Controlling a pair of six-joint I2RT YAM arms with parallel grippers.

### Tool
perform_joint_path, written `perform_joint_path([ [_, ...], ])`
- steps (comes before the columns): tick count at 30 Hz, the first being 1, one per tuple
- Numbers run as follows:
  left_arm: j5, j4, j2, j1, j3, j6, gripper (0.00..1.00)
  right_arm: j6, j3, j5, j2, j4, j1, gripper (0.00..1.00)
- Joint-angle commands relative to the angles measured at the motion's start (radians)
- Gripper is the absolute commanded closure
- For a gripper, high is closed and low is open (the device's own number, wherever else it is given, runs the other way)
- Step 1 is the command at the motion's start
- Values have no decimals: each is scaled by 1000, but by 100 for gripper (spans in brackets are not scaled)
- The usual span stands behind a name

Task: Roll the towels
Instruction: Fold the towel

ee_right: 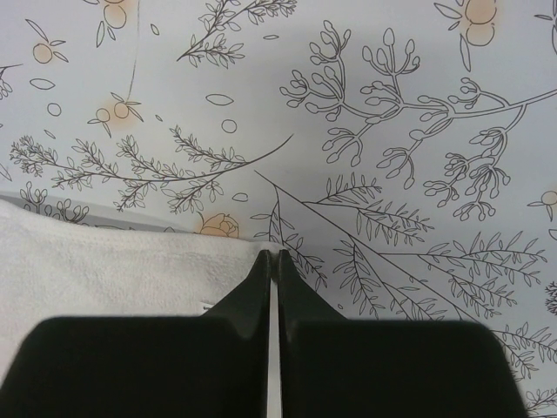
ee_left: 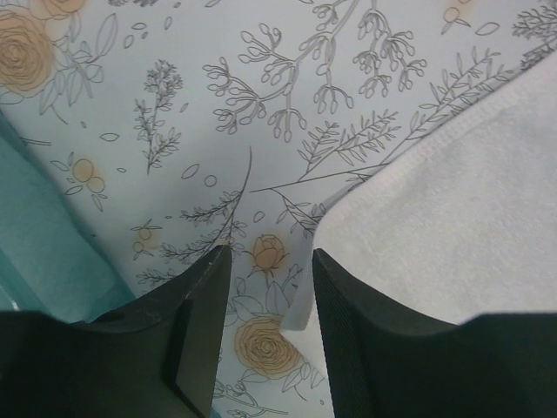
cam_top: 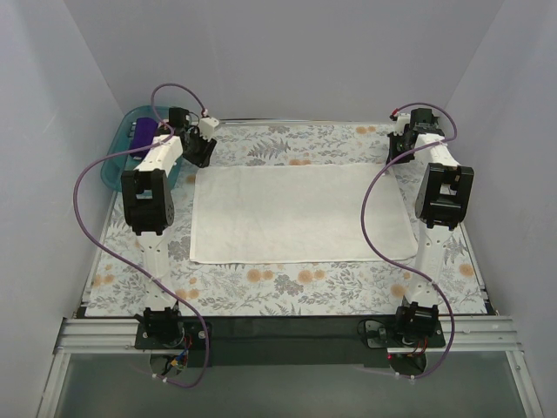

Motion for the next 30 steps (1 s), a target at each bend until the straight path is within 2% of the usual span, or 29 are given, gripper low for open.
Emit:
perform_joint_path([
  [1,83,-51,-50,7,-4,24,60,7,17,-6,-28,-9,4,99],
  [9,75,-100,-17,7,39,30,61,7,23,-4,-34,-10,4,99],
  [13,28,-133,5,7,70,56,64,4,21,-7,-40,-12,4,99],
  [17,9,-157,2,7,76,103,75,2,17,-15,-49,-12,4,99],
  [18,11,-161,0,7,76,113,83,2,14,-17,-55,-10,3,99],
  [20,15,-175,0,7,85,124,87,4,14,-20,-61,-10,3,99],
  [22,6,-187,2,7,97,127,84,4,17,-21,-71,-10,3,99],
  [25,11,-196,3,7,103,130,68,2,18,-24,-72,-12,3,99],
  [28,28,-206,3,7,100,127,59,4,14,-29,-74,-12,3,99],
  [30,40,-201,-7,7,81,126,57,2,9,-30,-75,-12,3,99],
])
